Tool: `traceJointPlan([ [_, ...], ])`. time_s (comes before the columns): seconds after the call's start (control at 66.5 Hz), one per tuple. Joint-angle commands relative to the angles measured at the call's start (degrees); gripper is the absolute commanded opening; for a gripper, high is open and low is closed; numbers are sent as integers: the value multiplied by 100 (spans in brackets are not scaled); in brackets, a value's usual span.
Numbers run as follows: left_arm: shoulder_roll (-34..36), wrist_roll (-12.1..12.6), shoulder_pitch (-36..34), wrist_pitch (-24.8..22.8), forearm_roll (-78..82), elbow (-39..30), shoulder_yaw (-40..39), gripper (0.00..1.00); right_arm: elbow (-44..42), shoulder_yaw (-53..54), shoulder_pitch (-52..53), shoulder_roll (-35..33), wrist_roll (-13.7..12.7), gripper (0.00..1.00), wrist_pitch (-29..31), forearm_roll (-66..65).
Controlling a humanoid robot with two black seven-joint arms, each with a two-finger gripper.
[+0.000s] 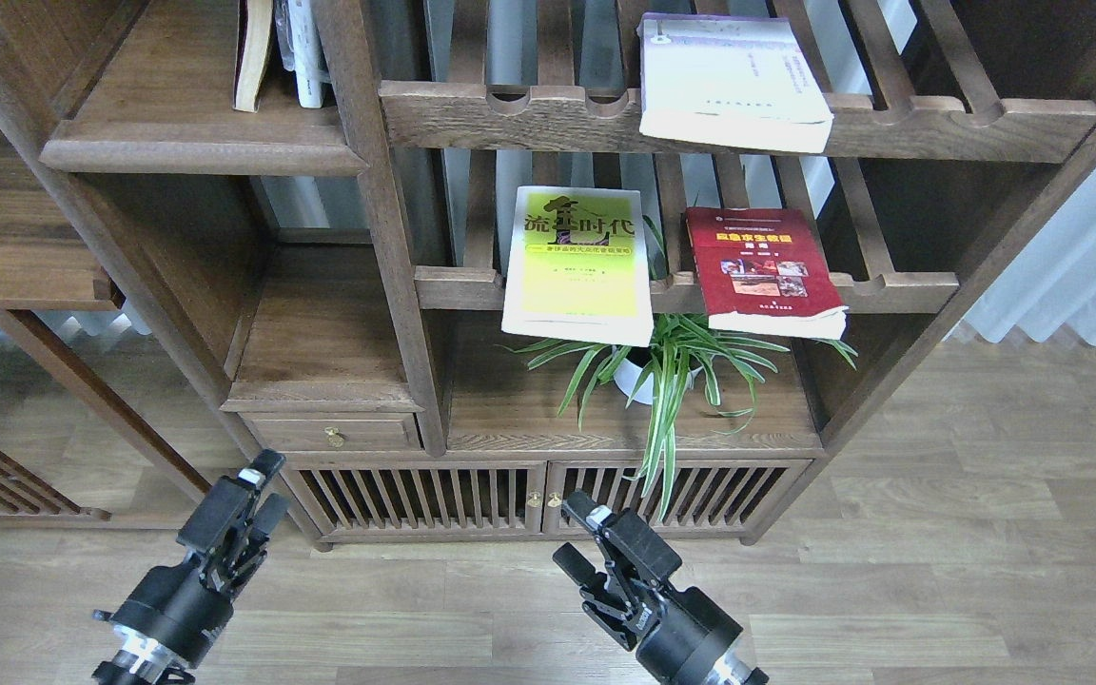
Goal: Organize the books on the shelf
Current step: 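Raise the right gripper toward the red book on the middle shelf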
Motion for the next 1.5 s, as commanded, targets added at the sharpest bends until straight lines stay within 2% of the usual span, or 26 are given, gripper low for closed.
traceJointPlan([
  [0.0,-101,103,-22,-1,244,6,8,100,-1,-21,-3,0,1,100,23,0],
  [0.12,-163,762,-22,-1,306,6,69,100,-10,-47,32,0,1,100,32,0],
  [0.21,-154,956,-22,-1,315,15,60,100,-10,-47,59,0,9,100,58,9],
  [0.331,-154,965,-22,-1,323,15,69,100,-27,-38,94,0,27,100,146,9],
  [0.842,-163,965,-294,-1,306,59,-19,100,-537,-3,445,0,53,100,1279,-26],
  [1.007,-172,974,-312,-1,306,155,34,100,-607,-12,560,0,36,100,1285,-26],
  [1.187,-321,956,-663,-1,306,269,87,100,-765,-47,726,0,36,100,1139,-35],
  [1.488,-506,877,-681,-1,306,437,52,100,-1012,32,1017,0,80,100,1139,-26],
])
